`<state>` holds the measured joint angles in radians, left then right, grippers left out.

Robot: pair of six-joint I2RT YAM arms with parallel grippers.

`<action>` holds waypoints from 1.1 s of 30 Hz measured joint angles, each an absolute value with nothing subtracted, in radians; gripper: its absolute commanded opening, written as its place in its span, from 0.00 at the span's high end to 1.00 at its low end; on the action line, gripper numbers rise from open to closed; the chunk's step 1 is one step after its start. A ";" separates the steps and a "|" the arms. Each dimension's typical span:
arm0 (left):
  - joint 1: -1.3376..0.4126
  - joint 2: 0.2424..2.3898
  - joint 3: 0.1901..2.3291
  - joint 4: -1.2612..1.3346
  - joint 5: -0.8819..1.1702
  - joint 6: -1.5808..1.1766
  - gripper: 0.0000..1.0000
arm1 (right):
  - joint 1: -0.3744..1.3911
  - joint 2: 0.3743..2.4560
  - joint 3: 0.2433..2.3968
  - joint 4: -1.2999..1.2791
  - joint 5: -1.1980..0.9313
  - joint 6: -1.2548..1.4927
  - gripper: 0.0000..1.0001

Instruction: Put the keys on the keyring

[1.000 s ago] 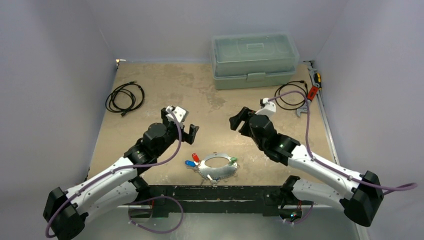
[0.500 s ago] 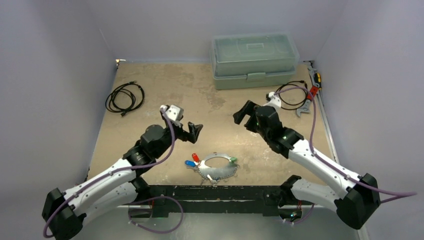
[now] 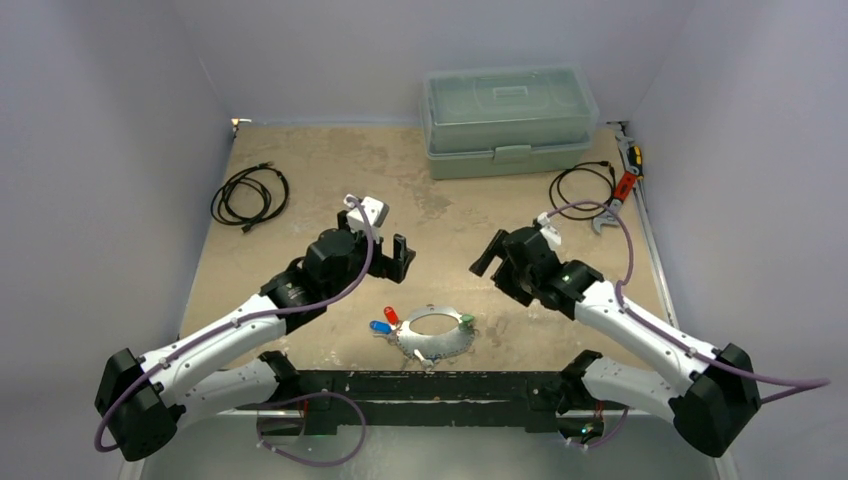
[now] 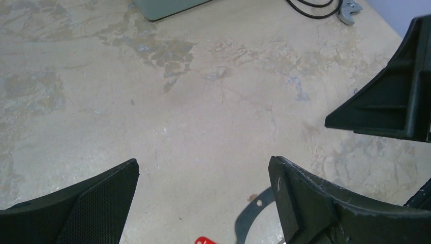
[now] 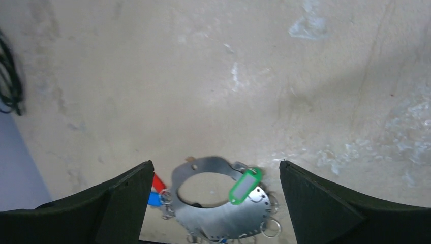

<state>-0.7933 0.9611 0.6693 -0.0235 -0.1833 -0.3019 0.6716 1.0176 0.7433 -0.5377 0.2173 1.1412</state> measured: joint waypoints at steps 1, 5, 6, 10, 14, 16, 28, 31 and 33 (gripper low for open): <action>-0.793 0.962 0.669 -0.030 -0.185 -0.299 0.04 | 0.674 1.031 0.731 -0.544 0.216 1.143 0.10; -0.794 0.963 0.670 -0.047 -0.187 -0.271 0.09 | 0.677 1.039 0.600 -0.515 0.181 1.153 0.21; -0.794 0.962 0.670 -0.051 -0.187 -0.265 0.11 | 0.682 1.036 0.564 -0.506 0.172 1.162 0.27; -0.794 0.957 0.670 -0.068 -0.194 -0.225 0.15 | 0.698 0.943 0.432 -0.467 0.159 1.213 0.48; -0.794 0.947 0.670 -0.065 -0.193 -0.211 0.20 | 0.700 0.843 0.304 -0.374 0.103 1.282 0.54; -0.794 0.949 0.670 -0.061 -0.187 -0.202 0.21 | 0.705 0.842 0.274 -0.316 0.067 1.321 0.59; -0.794 0.968 0.670 -0.040 -0.144 -0.198 0.23 | 0.782 0.857 0.220 -0.213 0.004 1.450 0.70; -0.794 0.968 0.670 -0.030 -0.140 -0.199 0.23 | 0.786 0.859 0.216 -0.212 0.002 1.465 0.77; -0.794 0.968 0.670 -0.025 -0.137 -0.199 0.23 | 0.788 0.872 0.216 -0.211 -0.001 1.475 0.78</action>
